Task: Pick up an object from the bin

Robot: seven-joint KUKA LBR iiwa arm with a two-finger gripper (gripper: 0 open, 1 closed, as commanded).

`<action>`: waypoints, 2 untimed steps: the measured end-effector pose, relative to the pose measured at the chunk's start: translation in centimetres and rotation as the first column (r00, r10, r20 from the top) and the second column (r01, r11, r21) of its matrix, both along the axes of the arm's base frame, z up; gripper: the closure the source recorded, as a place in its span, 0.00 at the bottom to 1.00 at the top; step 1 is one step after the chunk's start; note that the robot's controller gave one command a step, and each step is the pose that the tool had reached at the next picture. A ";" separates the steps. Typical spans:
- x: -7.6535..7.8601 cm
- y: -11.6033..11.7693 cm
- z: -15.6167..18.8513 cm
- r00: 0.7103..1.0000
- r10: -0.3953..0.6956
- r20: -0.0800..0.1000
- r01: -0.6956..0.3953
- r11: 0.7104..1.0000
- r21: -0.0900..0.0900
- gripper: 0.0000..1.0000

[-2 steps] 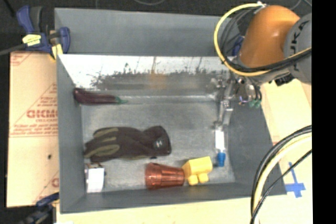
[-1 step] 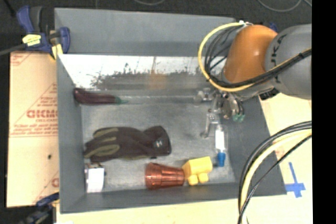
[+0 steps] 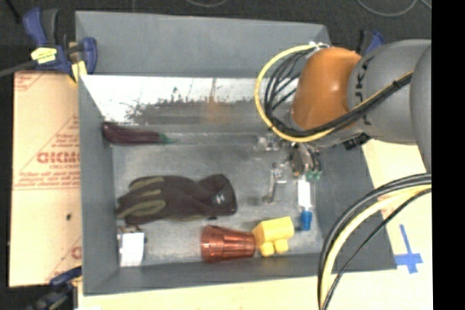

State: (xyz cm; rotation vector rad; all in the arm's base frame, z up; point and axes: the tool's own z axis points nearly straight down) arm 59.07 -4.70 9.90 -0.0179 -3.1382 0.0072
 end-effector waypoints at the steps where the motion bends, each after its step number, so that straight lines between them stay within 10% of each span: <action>1: 0.1 2.3 2.4 1.000 0.021 0.023 -0.021 1.000 0.003 0.00; 2: -0.2 2.4 1.6 1.000 0.019 0.023 -0.019 1.000 0.002 0.00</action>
Offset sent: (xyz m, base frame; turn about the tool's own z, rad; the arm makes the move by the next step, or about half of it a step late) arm -0.0913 0.0488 -0.0290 0.0909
